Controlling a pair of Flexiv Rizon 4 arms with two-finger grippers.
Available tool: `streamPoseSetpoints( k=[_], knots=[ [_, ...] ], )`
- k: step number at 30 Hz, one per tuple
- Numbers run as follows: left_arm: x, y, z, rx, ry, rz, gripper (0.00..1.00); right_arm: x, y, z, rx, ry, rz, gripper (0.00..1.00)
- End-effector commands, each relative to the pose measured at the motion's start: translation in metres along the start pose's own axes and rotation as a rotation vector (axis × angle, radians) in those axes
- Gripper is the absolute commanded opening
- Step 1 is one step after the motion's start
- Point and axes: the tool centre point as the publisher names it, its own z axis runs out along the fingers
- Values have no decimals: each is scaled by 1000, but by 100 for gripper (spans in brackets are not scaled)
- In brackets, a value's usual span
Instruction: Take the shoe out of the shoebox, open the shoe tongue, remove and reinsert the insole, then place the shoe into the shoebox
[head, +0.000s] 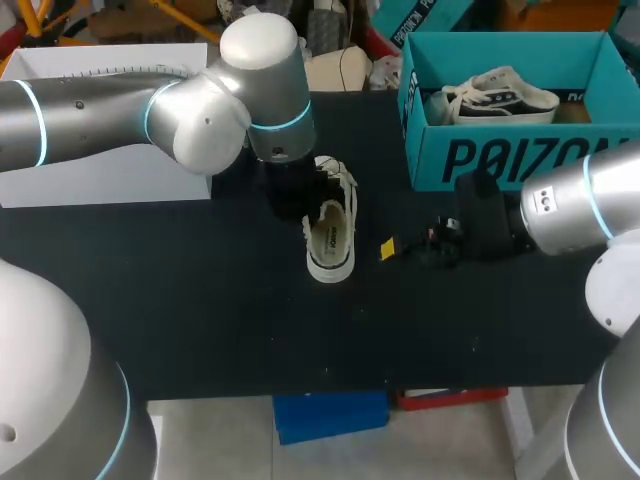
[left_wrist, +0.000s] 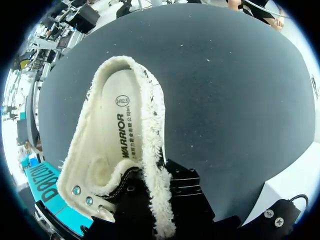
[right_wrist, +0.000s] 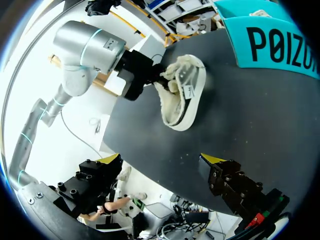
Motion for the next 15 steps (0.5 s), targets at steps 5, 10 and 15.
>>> streamPoseSetpoints(
  k=[5,10,15],
  knots=[
    [-5,-2,-22,-19,-21,8,0,1,0,1,1,-2,1,100],
    [-8,-9,-57,-31,-63,-22,0,1,0,1,1,-2,1,100],
    [-12,-4,-102,-86,-123,-123,0,1,0,1,1,-2,1,100]
  ],
)
